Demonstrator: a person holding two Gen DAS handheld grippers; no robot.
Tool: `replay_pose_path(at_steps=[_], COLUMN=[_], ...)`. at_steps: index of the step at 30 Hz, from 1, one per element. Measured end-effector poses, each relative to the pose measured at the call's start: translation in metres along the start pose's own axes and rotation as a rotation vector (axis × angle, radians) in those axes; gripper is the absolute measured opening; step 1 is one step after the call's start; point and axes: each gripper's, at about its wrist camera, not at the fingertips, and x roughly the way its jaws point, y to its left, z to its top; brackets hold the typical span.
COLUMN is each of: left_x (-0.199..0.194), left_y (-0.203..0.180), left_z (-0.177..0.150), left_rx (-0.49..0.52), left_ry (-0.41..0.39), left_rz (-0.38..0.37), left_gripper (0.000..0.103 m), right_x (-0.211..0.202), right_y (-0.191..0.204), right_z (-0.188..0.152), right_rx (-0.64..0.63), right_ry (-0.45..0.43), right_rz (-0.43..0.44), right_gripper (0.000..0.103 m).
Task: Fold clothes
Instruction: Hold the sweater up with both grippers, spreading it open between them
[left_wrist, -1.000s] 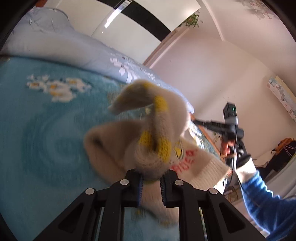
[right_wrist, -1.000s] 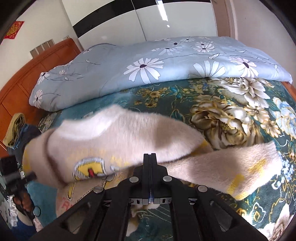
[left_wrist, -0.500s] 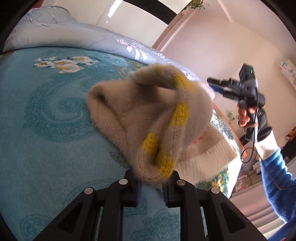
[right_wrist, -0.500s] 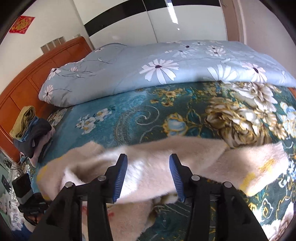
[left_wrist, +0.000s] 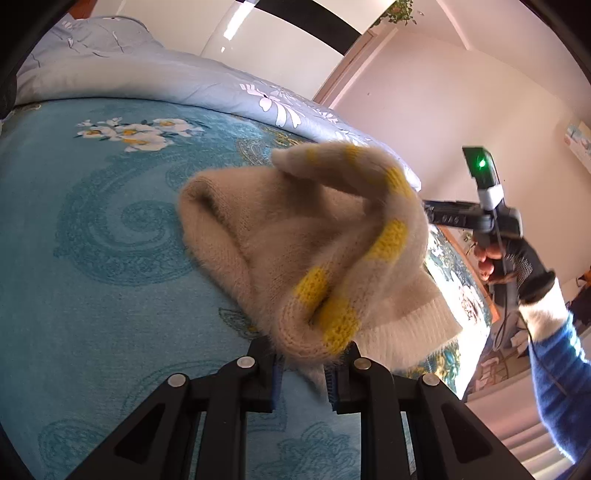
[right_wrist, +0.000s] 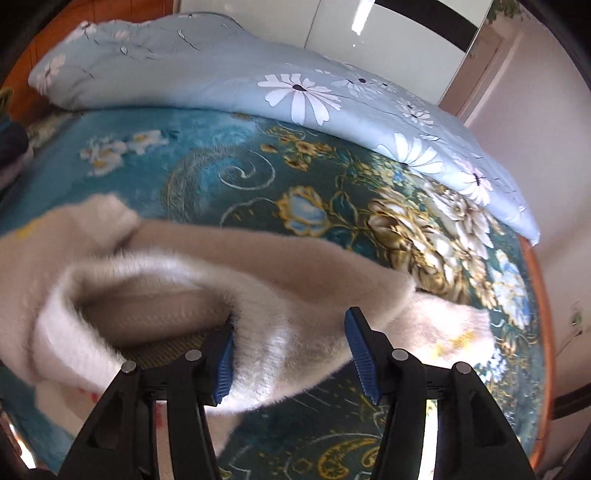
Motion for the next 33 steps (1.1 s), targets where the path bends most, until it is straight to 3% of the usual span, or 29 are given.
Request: replay_pose_path(at_steps=[2,4,6,10,14,18,23,27,33], left_x=[0.000,0.000,-0.005,-0.023,-0.062,-0.106,-0.152,-0.187,-0.237], left_y=[0.000,0.000,-0.005,-0.018,-0.045,-0.077,-0.122,-0.156,-0.191], left_z=[0.002,0.006,0.011,0.043,0.090,0.130,0.155,0.158,0.130], left_rx=[-0.007,-0.015,-0.015,0.013,0.073,0.127,0.210,0.266,0.351], left_ry=[-0.003,-0.008,-0.027,-0.094,-0.227,-0.340,-0.432,-0.488,-0.550], left_rz=[0.000,0.002,0.004,0.003,-0.042,-0.088,-0.140,-0.178,-0.265], left_gripper=[0.021,0.020,0.019,0.018,0.017,0.017,0.017,0.017,0.017], right_x=[0.003,0.004,-0.001,-0.027,-0.079,-0.136,-0.213,-0.276,-0.354], right_y=[-0.002,-0.008,-0.017,-0.033,-0.054,-0.072,-0.095,-0.105,-0.109], right_z=[-0.006,-0.010,-0.010,-0.004,0.016,0.033,0.038,0.033,0.000], right_rx=[0.024,0.090,0.170,0.285,0.368,0.398,0.412,0.404,0.384], right_ry=[-0.002,-0.007,-0.034,-0.137,-0.272,-0.374,-0.489,-0.578,-0.706], right_rz=[-0.029,0.016,0.058,0.083,0.071,0.039,0.020,-0.026,-0.037], right_gripper=[0.051,0.020,0.012,0.009,0.008,0.008,0.008,0.008,0.008])
